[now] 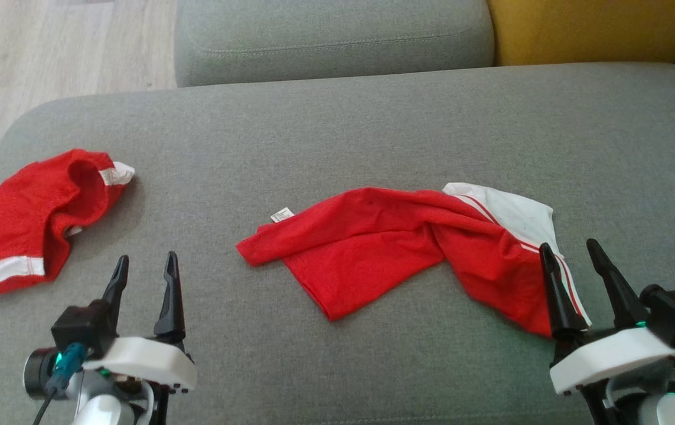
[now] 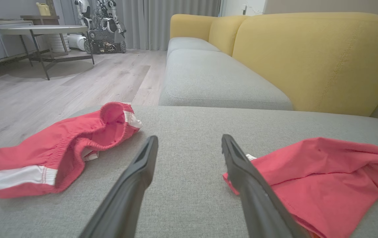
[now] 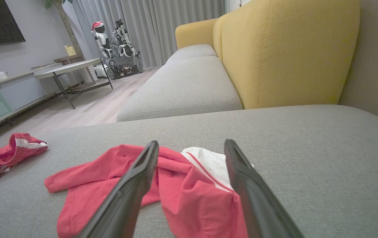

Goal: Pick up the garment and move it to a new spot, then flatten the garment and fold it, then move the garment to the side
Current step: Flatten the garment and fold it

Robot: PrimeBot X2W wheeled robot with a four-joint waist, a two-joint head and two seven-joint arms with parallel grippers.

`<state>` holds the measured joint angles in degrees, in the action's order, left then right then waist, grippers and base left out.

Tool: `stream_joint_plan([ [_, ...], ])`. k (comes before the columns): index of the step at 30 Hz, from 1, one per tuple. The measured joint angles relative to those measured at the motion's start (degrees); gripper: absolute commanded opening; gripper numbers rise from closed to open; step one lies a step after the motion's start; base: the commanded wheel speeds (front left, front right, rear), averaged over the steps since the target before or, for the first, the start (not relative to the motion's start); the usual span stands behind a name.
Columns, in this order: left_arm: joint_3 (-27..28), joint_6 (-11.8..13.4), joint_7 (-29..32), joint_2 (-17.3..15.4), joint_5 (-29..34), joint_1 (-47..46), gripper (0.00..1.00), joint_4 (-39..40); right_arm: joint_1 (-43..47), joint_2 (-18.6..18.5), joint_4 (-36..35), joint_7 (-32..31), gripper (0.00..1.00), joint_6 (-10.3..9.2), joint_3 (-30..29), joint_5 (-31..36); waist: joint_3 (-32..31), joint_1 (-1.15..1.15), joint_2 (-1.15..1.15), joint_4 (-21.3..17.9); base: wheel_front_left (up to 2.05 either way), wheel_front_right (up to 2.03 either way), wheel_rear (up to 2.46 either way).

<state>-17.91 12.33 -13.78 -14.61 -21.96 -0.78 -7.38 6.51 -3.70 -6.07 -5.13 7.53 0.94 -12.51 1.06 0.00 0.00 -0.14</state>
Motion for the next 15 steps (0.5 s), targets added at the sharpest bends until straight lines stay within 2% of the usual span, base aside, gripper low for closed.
stream_joint_plan([
  [15, -0.37, 0.79, 0.58, -0.47, -0.38, 0.49, 1.00, 1.19, -0.38, 0.30, 1.31, -0.01, 1.00, 0.00, -0.21, -0.02, 0.83, 0.00, 0.00, 0.30, 0.00, 0.00, 0.00],
])
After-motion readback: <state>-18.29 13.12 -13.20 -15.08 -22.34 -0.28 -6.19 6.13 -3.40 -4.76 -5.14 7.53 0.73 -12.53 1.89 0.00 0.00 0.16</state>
